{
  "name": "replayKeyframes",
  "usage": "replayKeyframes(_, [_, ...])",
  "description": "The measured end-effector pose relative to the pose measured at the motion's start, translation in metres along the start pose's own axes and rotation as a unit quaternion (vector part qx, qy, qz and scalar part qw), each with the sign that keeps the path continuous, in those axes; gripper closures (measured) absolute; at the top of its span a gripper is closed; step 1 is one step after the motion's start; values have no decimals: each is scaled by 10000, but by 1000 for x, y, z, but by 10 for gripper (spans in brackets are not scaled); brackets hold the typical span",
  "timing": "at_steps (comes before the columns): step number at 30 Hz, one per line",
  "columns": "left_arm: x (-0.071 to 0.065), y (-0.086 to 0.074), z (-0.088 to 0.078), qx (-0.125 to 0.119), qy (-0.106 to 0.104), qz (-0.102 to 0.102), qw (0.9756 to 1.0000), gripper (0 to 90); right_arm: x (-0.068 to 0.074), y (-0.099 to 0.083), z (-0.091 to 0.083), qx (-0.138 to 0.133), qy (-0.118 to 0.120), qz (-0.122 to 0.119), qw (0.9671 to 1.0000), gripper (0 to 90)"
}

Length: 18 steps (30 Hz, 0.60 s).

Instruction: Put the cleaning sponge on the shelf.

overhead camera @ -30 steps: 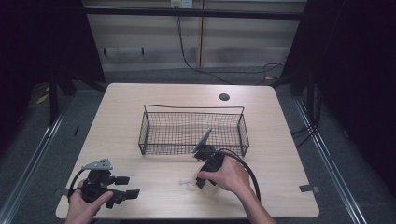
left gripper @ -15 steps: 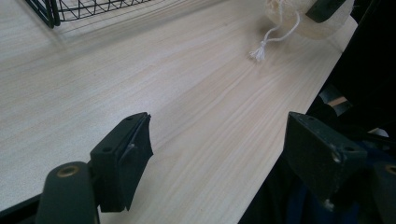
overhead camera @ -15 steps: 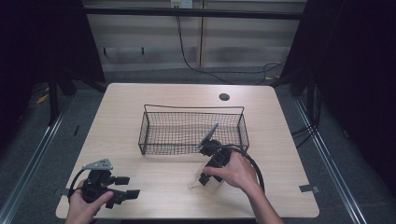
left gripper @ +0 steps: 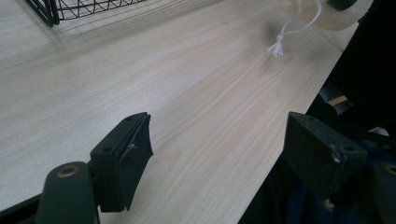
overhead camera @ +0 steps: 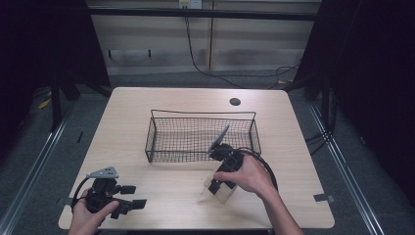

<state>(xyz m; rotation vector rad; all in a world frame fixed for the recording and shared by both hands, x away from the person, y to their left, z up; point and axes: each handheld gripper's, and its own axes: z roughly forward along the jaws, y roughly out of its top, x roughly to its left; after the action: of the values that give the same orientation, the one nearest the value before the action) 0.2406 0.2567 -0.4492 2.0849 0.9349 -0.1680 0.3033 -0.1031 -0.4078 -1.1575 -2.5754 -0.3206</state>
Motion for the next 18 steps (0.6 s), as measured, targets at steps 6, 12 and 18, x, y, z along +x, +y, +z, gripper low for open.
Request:
replayKeyframes(6, [0,0,1,28,22,-2,10000,233,2,1,-13,-51,86,-70,9999,306])
replayKeyframes(12, [0,0,1,36,53,35,10000,233,3,4,-22,-113,178,-129,9997,306])
replayKeyframes(18, [0,0,1,30,45,-2,10000,233,2,9,-27,-120,265,-192,9994,306])
